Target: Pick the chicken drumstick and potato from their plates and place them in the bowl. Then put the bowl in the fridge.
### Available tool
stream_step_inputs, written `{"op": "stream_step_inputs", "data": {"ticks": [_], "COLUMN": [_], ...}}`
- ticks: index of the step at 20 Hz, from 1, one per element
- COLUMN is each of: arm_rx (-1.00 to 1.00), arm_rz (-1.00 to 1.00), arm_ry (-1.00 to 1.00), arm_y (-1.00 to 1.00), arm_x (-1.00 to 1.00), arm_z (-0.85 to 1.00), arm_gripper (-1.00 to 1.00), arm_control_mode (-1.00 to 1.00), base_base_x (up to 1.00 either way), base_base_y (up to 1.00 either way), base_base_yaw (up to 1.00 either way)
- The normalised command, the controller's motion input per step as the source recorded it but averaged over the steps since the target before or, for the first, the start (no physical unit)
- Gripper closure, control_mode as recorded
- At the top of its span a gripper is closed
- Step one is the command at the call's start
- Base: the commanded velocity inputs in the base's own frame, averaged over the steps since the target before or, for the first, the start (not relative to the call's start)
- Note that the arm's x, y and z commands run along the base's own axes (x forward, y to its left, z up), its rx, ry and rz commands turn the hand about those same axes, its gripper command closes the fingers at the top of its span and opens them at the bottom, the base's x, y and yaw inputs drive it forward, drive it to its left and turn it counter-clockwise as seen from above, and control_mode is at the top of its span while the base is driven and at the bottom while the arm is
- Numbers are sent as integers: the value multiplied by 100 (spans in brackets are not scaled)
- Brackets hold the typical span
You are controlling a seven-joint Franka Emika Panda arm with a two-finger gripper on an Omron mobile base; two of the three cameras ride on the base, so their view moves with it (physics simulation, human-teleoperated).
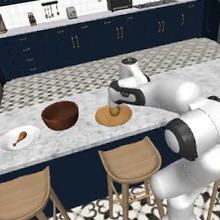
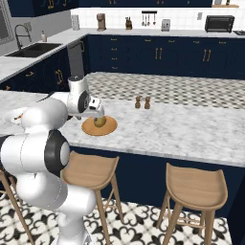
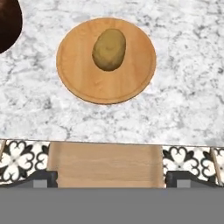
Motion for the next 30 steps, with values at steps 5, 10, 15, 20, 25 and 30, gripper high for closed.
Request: {"op": "stream_step_inputs", "data": {"ticks": [5, 10, 15, 20, 25, 30], "arm_rx": [0, 0, 0, 0, 0, 0], "arm_rz": [-9, -4, -5, -4, -3, -2], "arm_ry": [10, 20, 11, 9, 5, 4], "arm_y": [0, 1, 2, 0, 1, 0], "arm_x": [93, 88, 50, 38, 36, 34], "arm_z": [-25, -7, -45, -47, -36, -19], "arm_gripper": [-100, -100, -100, -100, -100, -100], "arm_control_mode": [-100, -100, -100, -100, -100, -100], "base_base_x": [0, 0, 0, 0, 0, 0], "base_base_y": [0, 0, 0, 0, 0, 0], "base_base_yaw": [0, 0, 0, 0, 0, 0]}}
